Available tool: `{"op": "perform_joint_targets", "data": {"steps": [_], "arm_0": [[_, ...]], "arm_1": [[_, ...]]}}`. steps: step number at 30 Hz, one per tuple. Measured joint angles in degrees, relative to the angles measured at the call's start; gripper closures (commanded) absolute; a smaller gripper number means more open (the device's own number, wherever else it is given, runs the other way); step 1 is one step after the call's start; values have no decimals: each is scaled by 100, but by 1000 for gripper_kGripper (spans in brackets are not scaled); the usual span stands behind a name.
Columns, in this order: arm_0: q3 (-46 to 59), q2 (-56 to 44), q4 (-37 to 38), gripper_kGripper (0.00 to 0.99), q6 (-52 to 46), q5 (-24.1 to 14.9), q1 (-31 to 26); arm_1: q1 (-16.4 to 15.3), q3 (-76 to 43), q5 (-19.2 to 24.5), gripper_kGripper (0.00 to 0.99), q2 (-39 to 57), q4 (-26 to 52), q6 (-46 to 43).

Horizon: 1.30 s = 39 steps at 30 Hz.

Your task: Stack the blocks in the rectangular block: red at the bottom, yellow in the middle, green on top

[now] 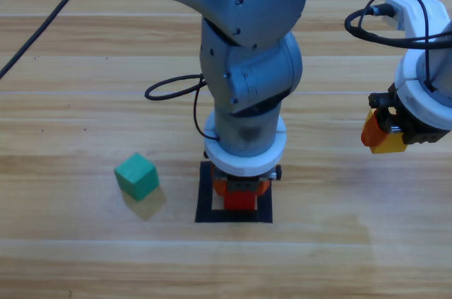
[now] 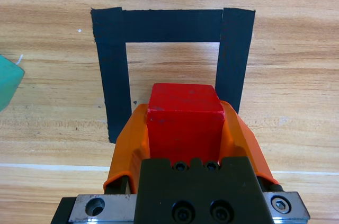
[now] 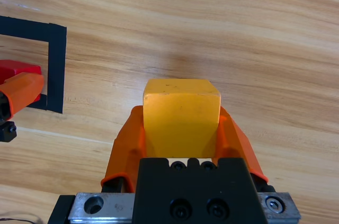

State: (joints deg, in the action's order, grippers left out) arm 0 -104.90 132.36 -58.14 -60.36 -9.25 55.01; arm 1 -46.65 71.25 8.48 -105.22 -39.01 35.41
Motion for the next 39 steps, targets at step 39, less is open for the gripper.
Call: {"op": "perform_joint_targets", "data": {"steps": [39], "arm_0": [[202,0,243,990,-76,-120,9]], "arm_1": [[0,0,0,972,-1,1,-6]]}}
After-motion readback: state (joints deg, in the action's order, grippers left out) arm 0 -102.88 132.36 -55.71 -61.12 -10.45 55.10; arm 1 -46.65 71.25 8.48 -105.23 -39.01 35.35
